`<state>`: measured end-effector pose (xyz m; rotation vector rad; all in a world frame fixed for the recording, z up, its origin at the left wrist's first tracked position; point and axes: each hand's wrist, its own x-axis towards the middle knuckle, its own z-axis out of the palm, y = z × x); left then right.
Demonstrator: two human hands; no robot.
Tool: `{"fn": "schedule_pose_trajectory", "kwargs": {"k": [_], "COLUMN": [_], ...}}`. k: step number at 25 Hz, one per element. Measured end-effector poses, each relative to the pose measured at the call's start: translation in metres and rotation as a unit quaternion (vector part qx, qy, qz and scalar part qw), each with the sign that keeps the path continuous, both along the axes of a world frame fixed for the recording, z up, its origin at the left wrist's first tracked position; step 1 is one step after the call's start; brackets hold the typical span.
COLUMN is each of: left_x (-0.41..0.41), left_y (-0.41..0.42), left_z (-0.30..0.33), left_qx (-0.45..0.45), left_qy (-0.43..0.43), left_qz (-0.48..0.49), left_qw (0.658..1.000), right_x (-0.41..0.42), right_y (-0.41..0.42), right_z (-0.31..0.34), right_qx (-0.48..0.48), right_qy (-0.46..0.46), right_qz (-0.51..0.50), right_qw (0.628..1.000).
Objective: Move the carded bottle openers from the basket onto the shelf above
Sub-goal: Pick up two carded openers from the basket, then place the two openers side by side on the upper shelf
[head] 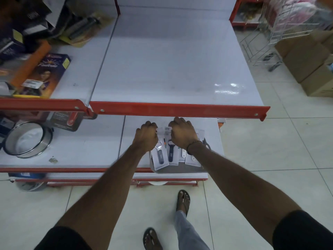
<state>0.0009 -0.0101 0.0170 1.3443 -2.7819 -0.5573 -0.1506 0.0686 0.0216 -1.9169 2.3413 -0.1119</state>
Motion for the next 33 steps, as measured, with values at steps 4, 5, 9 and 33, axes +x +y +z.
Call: {"fn": "schedule_pose_trajectory", "kwargs": {"k": [4, 5, 9, 33], "left_x": [0.026, 0.033, 0.063, -0.009], "left_y": [0.028, 0.035, 0.067, -0.127], "left_z": [0.031, 0.038, 0.085, 0.203], "left_qx": [0.112, 0.120, 0.058, -0.087], "left_qy": [0.096, 0.113, 0.206, 0.230], "left_qz": [-0.010, -0.019, -0.060, 0.128], "left_qw": [0.989, 0.986, 0.975, 0.961], "right_x": [0.019, 0.023, 0.038, -0.015], "right_y": [0.043, 0.054, 0.095, -0.105], "right_z": [0.020, 0.024, 0.059, 0.213], "right_qx": [-0.044, -0.050, -0.154, -0.195], "right_qy": [-0.080, -0.087, -0.045, -0.123], "right_qz": [-0.043, -0.046, -0.040, -0.086], "right_qw": [0.995, 0.994, 0.986, 0.969]}}
